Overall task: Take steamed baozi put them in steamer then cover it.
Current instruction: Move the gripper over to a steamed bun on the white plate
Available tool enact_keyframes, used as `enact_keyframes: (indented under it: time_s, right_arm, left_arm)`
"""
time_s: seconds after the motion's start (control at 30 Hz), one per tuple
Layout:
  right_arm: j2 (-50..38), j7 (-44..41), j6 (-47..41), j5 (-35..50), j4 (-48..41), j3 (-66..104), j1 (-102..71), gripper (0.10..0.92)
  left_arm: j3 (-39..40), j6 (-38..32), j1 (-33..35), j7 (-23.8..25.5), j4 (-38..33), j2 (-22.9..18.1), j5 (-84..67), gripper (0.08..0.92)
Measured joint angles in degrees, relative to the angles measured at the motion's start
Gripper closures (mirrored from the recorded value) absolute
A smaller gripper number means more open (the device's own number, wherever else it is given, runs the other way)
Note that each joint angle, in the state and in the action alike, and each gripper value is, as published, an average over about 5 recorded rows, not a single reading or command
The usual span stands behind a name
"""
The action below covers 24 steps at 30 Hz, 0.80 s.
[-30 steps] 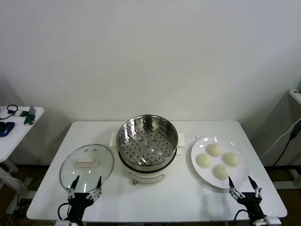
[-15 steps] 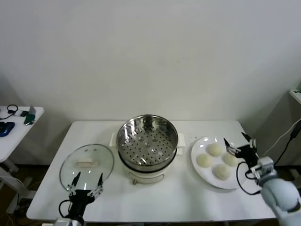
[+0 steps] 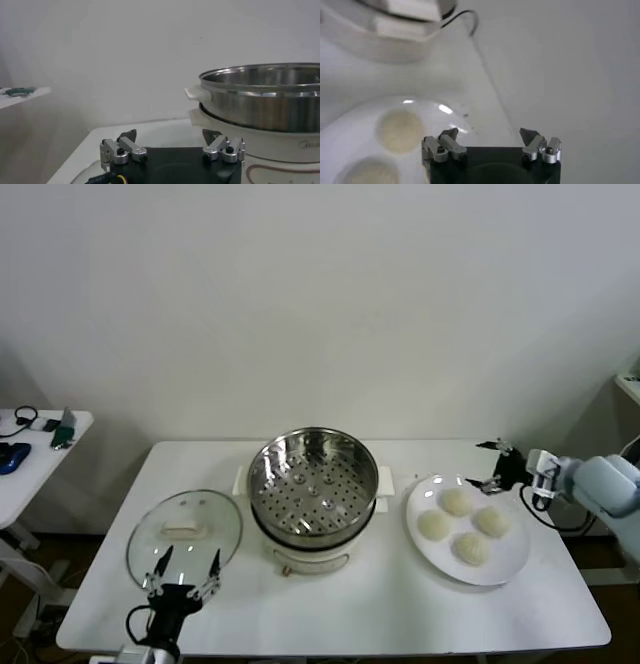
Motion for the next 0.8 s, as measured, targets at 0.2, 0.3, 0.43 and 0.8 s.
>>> enact_keyframes:
  time_s: [0.2,0.3,0.43,0.8]
  right_arm:
    - [2.58,-8.93,0.34,0.33,-7.03,-21.97,18.76,0.203]
    - [5.0,-11.92,0.49,0.54,-10.54,-31.07,25.18,0.202]
    - [8.83,-14.63,0.89,0.12,-15.34,-39.83,30.57,0.203]
    - [18.84,-16.85,2.05,-1.69,-27.33,-46.25,33.56,0.203]
  left_arm:
    - [-0.12,-0.12,-0.33,0.15,-0.18,0.03,0.13,0.177]
    - [-0.31,-0.27,-0.28,0.17,-0.27,-0.13,0.14,0.177]
    - [-0.69,-0.5,-0.17,0.17,-0.32,-0.45,0.16,0.177]
    - [-1.31,-0.63,-0.36,0.16,0.01,-1.01,0.25,0.177]
